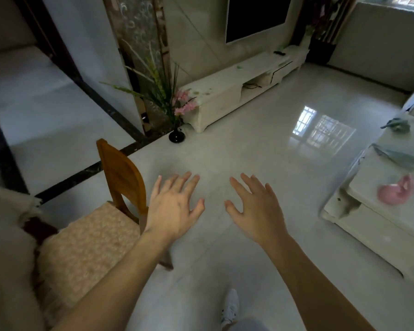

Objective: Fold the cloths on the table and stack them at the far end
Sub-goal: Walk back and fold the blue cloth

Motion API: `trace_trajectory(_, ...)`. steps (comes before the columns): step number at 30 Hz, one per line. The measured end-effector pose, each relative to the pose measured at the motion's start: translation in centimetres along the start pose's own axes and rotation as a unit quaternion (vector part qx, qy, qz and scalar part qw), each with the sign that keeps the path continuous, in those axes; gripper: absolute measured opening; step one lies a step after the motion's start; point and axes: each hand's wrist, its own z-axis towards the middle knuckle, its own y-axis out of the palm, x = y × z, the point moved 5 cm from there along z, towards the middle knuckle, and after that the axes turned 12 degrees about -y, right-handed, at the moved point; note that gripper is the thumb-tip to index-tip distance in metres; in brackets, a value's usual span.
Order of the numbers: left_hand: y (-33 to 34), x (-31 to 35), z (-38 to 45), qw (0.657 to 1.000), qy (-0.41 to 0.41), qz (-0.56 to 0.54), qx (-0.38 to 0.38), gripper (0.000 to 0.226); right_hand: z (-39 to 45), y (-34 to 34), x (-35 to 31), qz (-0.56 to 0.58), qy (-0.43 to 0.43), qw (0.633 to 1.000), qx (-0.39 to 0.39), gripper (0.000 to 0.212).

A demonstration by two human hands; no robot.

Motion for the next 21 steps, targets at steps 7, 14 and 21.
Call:
trace_trajectory(7, 1.6, 3.4, 8.5, 0.998, -0.057, 0.002, -0.01, 0.074, 9.2, -0.2, 7.0, 0.016, -0.049, 0.998, -0.031, 0.076)
trace_trajectory(14, 2.6, 3.8, 12.9, 0.994, -0.112, 0.011, 0.007, 0.066, 15.2, 0.0, 9.8, 0.033, -0.091, 0.993, -0.061, 0.07)
trace_trajectory(21, 3.8, 2.1, 16.2, 0.988, -0.153, 0.024, 0.008, 0.065, 20.3, 1.7, 10.1, 0.044, -0.125, 0.988, -0.076, 0.069)
